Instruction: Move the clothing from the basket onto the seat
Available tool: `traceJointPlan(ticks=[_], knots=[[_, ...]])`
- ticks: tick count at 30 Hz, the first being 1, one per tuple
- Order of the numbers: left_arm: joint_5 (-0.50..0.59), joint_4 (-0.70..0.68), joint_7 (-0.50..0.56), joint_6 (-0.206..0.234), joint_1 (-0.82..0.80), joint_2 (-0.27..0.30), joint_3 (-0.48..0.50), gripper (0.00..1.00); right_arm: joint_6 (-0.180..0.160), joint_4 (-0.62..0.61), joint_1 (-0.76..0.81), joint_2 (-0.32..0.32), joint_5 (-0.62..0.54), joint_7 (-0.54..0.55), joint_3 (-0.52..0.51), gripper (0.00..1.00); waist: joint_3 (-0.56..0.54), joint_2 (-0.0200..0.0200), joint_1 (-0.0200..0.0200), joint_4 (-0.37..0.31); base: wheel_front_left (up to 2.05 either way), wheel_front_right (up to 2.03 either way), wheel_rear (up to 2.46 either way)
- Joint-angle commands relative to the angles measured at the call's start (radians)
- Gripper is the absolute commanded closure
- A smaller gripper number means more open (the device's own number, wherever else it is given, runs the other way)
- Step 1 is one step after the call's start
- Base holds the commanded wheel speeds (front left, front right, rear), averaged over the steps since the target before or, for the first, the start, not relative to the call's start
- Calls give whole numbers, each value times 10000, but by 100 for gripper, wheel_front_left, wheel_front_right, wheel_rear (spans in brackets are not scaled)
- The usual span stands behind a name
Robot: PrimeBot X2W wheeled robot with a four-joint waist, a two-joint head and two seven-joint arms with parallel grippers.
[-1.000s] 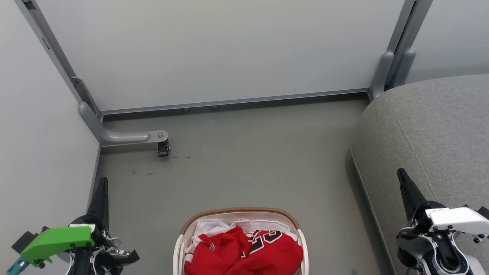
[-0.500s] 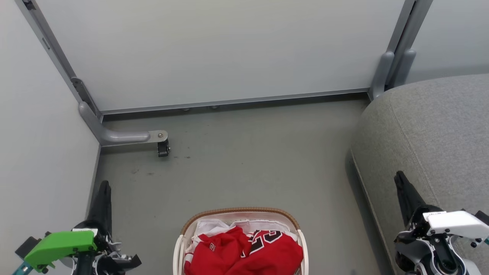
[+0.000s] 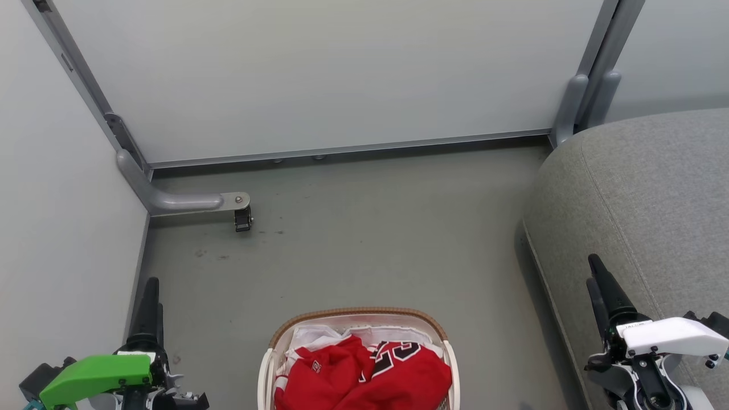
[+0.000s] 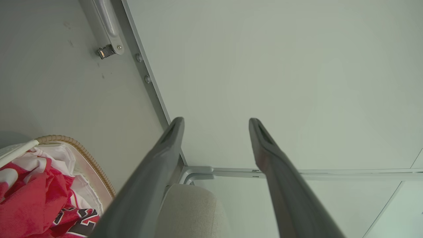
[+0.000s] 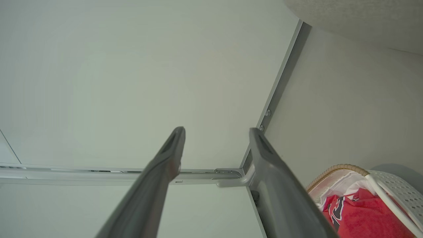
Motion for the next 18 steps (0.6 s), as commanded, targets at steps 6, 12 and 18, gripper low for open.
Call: traceJointPlan(ticks=[6,12,18], knots=[[1567,-208,-347,2,-392,124,25,0,3,-176,-411,-171,-1518,-349,100,0,53,0,0,8,0,0,0],[2985,-257,-599,3,-397,228,-100,0,3,-131,-480,-128,-2890,-598,116,0,94,0,0,11,0,0,0],[4286,-259,-828,3,-373,307,-230,0,3,-137,-519,-161,-3885,-832,262,0,116,0,0,7,0,0,0]])
